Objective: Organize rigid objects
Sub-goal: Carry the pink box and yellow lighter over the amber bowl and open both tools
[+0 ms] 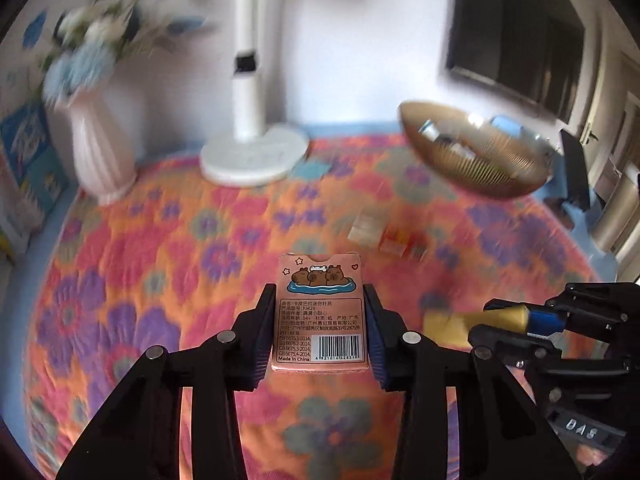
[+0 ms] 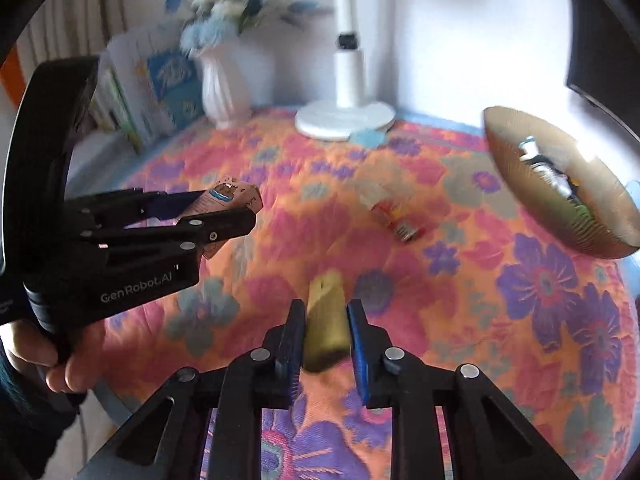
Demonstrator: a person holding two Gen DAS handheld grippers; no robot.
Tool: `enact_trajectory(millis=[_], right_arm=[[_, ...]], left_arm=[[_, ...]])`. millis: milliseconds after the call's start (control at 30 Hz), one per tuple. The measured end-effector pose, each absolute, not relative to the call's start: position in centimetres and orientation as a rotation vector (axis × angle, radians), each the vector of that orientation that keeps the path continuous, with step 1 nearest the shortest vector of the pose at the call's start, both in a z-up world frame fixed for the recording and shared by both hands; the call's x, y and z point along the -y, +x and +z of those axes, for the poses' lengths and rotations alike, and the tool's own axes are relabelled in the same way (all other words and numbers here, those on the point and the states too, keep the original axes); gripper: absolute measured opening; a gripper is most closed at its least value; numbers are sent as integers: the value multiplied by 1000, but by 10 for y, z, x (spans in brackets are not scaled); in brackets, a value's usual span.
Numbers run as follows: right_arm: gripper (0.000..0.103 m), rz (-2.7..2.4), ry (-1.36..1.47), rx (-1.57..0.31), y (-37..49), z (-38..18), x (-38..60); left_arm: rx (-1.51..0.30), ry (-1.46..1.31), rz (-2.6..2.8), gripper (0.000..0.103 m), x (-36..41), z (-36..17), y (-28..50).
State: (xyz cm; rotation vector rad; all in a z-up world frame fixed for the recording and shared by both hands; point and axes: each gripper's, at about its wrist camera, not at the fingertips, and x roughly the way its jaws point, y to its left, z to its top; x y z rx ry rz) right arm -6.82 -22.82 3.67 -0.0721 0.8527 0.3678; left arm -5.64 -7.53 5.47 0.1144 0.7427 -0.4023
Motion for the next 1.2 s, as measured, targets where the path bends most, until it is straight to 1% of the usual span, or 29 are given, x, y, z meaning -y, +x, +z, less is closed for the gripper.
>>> enact_trajectory(millis=[100, 267, 333, 367, 400, 433, 467, 500, 633, 700, 800, 900, 1067, 1133, 1200], right_arm=[[13, 318, -20, -814, -61, 59, 255], [12, 207, 38, -777, -38, 96, 315], [12, 239, 62, -801, -31, 101, 334], [13, 285, 74, -837, -29, 97, 339], [21, 314, 80, -868, -28, 91, 341], [36, 333, 78, -921, -27, 79, 338], [42, 328, 64, -949, -29, 69, 335], [45, 323, 40, -961, -32, 59, 330], [45, 370, -80, -1047, -38, 19, 305], [45, 373, -170, -1035, -45, 12, 297], [52, 335, -266, -1017, -40, 7, 287], [53, 376, -281, -1005, -19, 5, 277], [52, 428, -262, -1001, 11, 3, 265], [31, 439, -232, -990, 13, 4, 265], [25, 444, -233, -977, 6, 4, 263]], left_arm=[[-691, 137, -435, 37, 102, 88, -43], [-662, 101, -489, 37, 137, 120, -14], [-659, 95, -503, 37, 146, 124, -7], [-661, 89, -516, 37, 149, 124, -7], [-666, 85, -527, 37, 149, 121, -7], [-672, 85, -529, 37, 150, 117, -7], [-678, 88, -525, 37, 150, 113, -8], [-688, 94, -523, 37, 149, 108, -9], [-717, 146, -504, 37, 146, 94, -15], [-715, 146, -505, 37, 141, 94, -15], [-728, 97, -504, 37, 132, 94, -11], [-729, 97, -499, 37, 128, 93, -13], [-724, 143, -488, 37, 124, 90, -19], [-729, 151, -481, 37, 123, 87, -19], [-735, 148, -483, 37, 124, 86, -16]])
